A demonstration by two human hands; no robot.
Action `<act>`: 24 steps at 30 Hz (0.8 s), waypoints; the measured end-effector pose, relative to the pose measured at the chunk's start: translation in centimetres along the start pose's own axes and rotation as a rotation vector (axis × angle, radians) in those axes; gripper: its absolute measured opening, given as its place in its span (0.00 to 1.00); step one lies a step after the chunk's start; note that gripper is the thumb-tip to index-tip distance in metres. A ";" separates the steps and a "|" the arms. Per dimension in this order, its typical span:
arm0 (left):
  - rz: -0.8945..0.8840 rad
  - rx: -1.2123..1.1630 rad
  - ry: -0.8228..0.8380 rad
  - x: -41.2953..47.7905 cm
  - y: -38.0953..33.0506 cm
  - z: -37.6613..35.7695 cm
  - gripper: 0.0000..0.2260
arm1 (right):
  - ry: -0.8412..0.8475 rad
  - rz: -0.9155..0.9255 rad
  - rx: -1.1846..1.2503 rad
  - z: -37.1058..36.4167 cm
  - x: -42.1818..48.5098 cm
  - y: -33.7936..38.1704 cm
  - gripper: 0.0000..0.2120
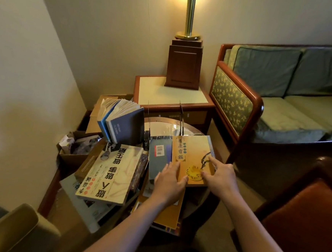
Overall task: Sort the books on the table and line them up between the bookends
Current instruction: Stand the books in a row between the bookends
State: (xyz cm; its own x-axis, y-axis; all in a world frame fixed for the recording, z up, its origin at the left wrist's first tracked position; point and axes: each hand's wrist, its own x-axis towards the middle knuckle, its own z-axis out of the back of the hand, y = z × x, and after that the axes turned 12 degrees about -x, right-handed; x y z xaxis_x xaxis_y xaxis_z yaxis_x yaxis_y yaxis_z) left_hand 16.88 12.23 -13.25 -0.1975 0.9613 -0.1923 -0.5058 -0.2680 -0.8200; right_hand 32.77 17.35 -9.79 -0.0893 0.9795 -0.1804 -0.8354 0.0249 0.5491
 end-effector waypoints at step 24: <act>0.165 -0.860 0.355 -8.4 -1.9 13.5 0.26 | 0.278 0.131 0.788 4.4 -6.3 3.5 0.30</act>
State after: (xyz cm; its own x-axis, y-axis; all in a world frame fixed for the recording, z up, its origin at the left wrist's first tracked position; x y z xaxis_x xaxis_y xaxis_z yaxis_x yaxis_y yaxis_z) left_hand 8.13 3.83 -2.80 0.1276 0.9169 -0.3781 0.3271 -0.3988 -0.8567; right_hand 32.76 12.12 -3.16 -0.3752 0.9022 -0.2129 -0.1959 0.1473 0.9695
